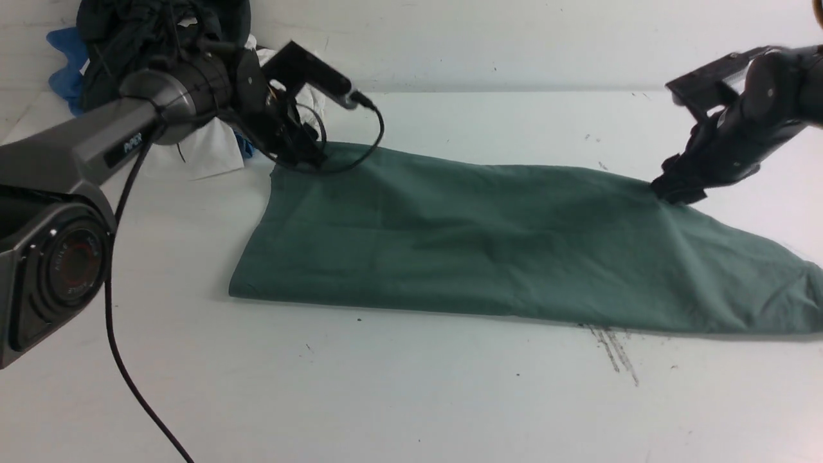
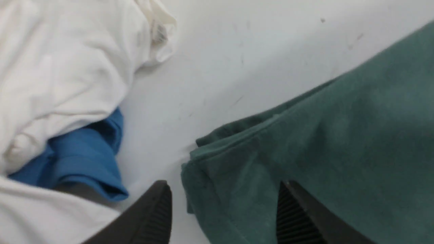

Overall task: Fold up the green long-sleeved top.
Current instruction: Use both arms to drag the lower edge of the fabric forward and fold it over the upper edge, then use the right arm to clamp the right edge of the fabric

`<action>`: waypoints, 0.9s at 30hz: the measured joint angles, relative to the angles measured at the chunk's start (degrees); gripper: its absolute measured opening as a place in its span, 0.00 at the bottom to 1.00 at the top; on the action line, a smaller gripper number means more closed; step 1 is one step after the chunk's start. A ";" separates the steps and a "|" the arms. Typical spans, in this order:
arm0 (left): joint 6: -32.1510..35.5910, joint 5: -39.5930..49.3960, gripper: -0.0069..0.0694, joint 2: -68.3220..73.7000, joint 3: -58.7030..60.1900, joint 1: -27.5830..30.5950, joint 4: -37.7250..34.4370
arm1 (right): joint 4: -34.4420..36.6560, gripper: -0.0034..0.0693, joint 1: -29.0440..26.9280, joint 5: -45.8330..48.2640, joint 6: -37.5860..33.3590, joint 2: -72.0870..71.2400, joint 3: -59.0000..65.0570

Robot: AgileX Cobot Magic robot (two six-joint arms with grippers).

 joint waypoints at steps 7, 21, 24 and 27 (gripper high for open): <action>-8.87 18.72 0.58 -12.05 -3.38 0.00 0.07 | -1.04 0.70 -4.31 6.53 11.83 -11.56 0.80; -0.80 33.01 0.08 -8.87 4.98 0.00 -9.81 | 9.90 0.70 -19.81 -0.95 15.61 -22.87 29.24; 0.64 33.01 0.08 -7.71 5.42 0.00 -11.57 | 10.05 0.71 -21.07 -2.82 15.78 -19.41 30.23; 1.25 32.89 0.08 -6.74 5.42 0.00 -11.70 | 10.35 0.71 -21.21 -5.11 15.78 -15.69 30.23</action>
